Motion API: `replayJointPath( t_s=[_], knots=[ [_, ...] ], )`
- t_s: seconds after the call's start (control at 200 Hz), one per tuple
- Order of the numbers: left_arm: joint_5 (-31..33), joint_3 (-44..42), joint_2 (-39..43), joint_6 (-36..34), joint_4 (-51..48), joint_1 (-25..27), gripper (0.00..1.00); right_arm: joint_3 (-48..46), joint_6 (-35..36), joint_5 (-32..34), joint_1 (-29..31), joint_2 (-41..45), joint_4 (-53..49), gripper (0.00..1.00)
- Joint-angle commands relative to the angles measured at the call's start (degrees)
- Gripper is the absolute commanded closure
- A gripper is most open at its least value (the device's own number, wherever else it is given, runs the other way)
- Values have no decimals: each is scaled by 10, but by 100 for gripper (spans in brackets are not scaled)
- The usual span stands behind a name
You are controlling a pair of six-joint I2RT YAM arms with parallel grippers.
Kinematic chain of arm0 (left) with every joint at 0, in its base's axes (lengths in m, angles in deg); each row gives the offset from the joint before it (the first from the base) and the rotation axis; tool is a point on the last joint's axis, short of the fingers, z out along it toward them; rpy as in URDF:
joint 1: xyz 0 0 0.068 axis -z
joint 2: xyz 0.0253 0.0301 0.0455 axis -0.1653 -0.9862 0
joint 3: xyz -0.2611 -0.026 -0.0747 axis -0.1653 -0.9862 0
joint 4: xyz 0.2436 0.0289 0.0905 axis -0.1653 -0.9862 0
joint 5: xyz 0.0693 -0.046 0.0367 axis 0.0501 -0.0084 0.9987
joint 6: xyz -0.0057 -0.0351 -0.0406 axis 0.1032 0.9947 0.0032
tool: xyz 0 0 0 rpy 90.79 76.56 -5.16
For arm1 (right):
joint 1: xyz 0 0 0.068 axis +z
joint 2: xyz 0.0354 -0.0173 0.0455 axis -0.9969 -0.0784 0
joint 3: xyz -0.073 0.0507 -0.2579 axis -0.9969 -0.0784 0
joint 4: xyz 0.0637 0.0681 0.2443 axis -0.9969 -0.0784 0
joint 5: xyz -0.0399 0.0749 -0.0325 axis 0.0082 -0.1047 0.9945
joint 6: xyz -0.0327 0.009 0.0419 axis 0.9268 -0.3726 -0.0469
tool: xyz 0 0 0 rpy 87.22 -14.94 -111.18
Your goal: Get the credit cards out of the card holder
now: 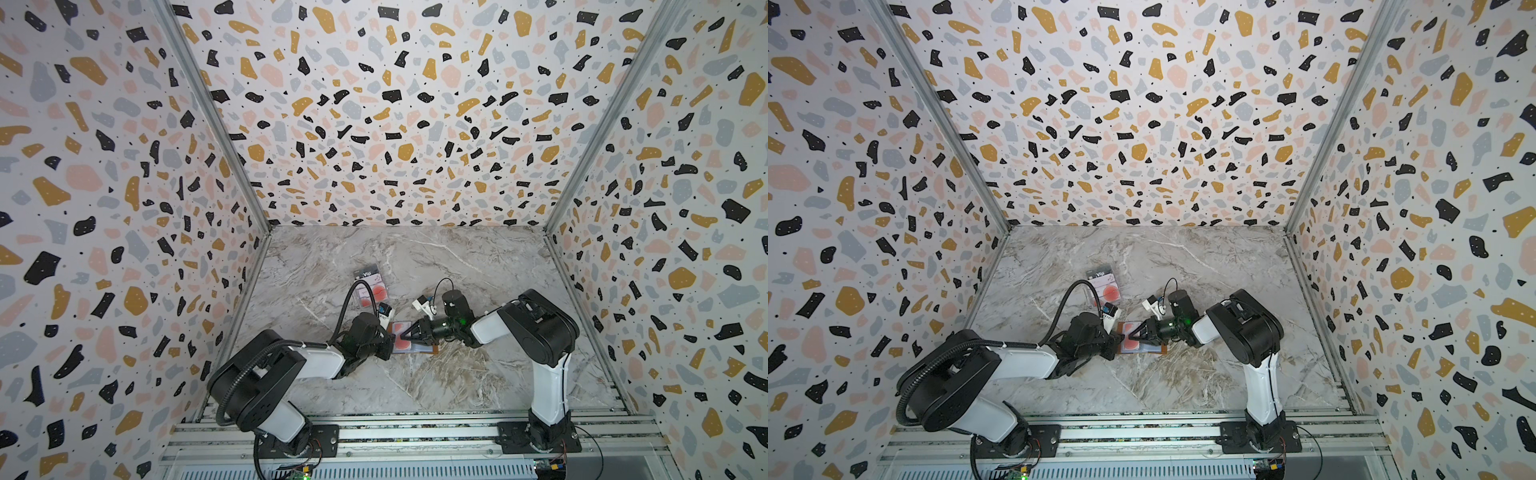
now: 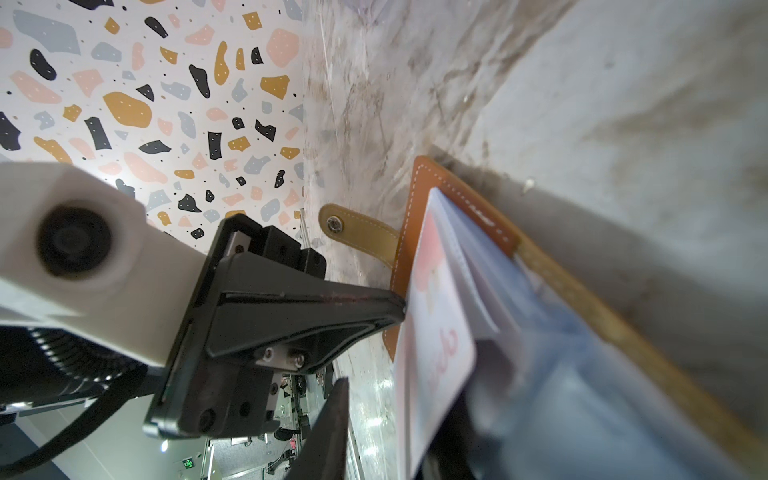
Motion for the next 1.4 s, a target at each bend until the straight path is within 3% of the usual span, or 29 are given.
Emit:
replayJointPath(
  t_s=[0.0,0.405,0.711,0.891,1.396],
  knots=[
    [9,-20,-21,1,-54,4,100,-5,-6,-32,-5,25,53,74],
    [10,-18,-15,3,-58,4,100,-25,-23,-38,-17,22,87,76],
    [12,-1,65,1,-82,3,100,-22,-18,-28,-16,5,79,78],
    [-33,1,69,-14,-47,3,100,-18,-1,-20,-14,3,54,78],
    [-65,7,50,-32,22,3,100,-14,-10,-22,-6,-11,71,76]
  ],
)
